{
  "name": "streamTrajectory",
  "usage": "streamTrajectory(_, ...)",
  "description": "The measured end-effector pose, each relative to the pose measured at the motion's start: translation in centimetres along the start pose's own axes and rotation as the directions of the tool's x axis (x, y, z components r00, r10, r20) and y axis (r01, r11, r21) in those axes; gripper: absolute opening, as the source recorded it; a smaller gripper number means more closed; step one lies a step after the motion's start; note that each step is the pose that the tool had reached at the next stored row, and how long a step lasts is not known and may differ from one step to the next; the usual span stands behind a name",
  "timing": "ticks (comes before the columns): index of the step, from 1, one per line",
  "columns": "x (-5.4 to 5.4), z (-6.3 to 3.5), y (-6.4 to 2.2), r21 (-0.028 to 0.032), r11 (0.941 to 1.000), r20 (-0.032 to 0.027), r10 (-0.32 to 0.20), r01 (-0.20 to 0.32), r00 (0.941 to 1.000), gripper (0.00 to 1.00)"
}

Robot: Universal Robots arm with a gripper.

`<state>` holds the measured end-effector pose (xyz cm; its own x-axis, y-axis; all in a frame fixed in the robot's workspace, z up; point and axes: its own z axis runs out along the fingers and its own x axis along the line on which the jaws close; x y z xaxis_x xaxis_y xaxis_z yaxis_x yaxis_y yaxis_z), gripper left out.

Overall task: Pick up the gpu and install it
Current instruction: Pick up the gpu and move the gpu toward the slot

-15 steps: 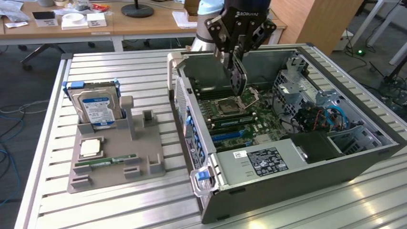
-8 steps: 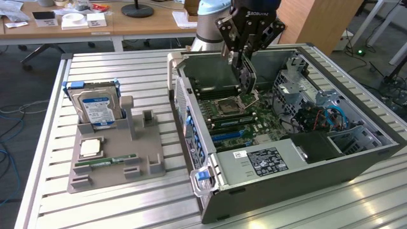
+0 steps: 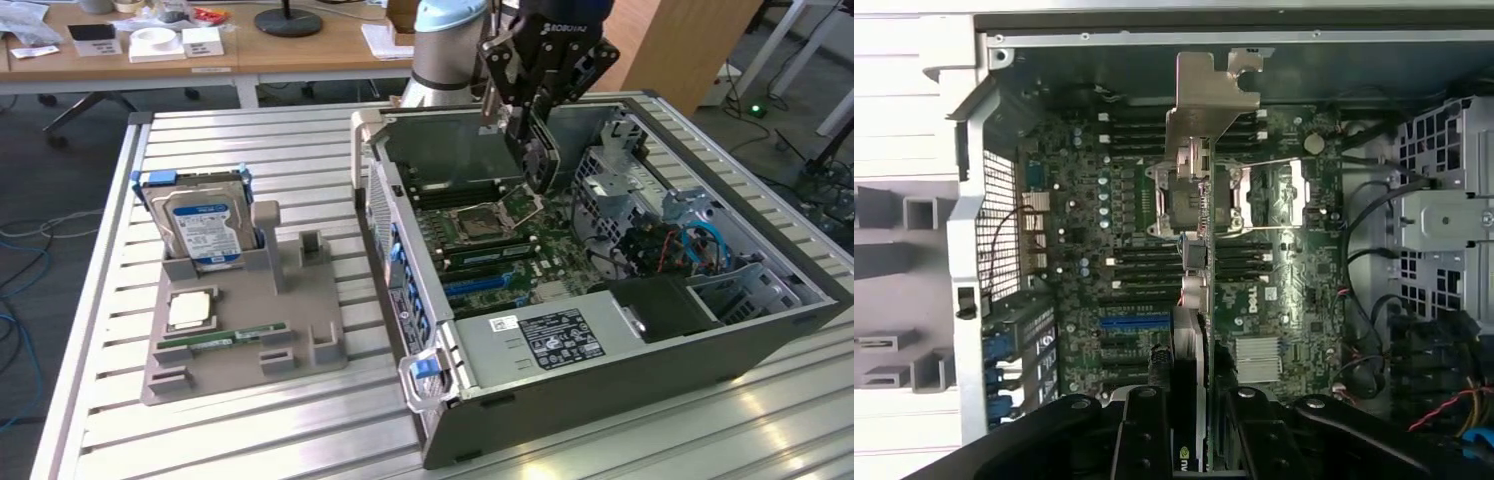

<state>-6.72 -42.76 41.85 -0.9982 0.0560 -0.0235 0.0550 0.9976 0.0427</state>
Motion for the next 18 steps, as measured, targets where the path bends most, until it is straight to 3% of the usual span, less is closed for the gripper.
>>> streamTrajectory(18,-5.1,0.15,0.76,-0.0018,1.0000,-0.0001,0.000,0.000,1.0000,0.26)
